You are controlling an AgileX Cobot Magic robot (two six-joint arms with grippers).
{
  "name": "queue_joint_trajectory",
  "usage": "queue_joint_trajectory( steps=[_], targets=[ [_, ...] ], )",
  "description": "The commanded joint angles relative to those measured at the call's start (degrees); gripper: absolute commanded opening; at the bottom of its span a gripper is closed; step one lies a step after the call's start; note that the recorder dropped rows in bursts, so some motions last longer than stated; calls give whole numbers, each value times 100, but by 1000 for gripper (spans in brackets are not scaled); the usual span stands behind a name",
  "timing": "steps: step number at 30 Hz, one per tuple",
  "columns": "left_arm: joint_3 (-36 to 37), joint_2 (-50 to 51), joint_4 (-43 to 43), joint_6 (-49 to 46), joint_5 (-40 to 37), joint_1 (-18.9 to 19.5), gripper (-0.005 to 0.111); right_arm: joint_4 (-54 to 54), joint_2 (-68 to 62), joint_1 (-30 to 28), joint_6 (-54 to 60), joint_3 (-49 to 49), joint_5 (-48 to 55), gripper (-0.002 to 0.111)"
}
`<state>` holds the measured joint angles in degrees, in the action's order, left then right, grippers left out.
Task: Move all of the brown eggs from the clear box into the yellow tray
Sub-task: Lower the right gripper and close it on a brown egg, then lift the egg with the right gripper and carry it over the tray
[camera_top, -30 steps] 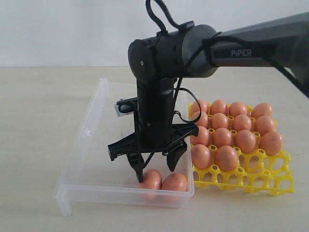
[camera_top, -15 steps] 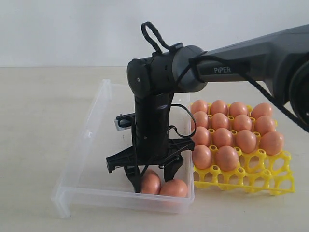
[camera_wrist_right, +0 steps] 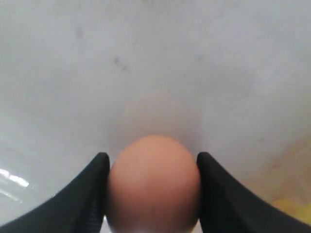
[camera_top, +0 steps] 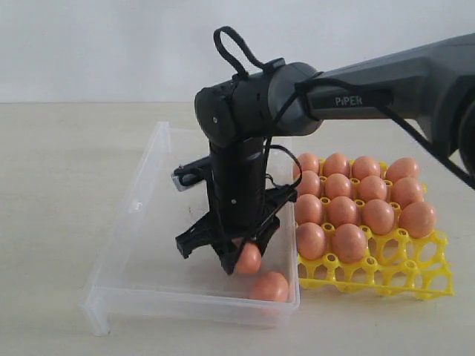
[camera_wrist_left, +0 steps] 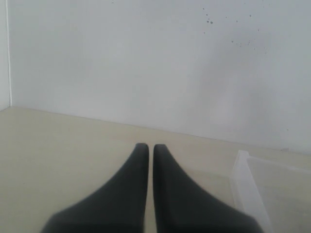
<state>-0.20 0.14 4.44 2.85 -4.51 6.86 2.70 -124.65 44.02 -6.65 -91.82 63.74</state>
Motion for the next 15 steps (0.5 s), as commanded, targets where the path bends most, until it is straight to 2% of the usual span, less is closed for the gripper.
queue_joint_trajectory(
  steps=[1,6,15],
  targets=[
    [20,-14,51,51,12,-10,4,-489,701,-10,-74,-12,-1230,0],
    [20,-14,51,51,12,-10,4,-929,1829,-7,-89,680,-3191,0],
    [20,-14,51,51,12,-10,4,-1567,3342,-7,-290,2597,-5211,0]
  ],
)
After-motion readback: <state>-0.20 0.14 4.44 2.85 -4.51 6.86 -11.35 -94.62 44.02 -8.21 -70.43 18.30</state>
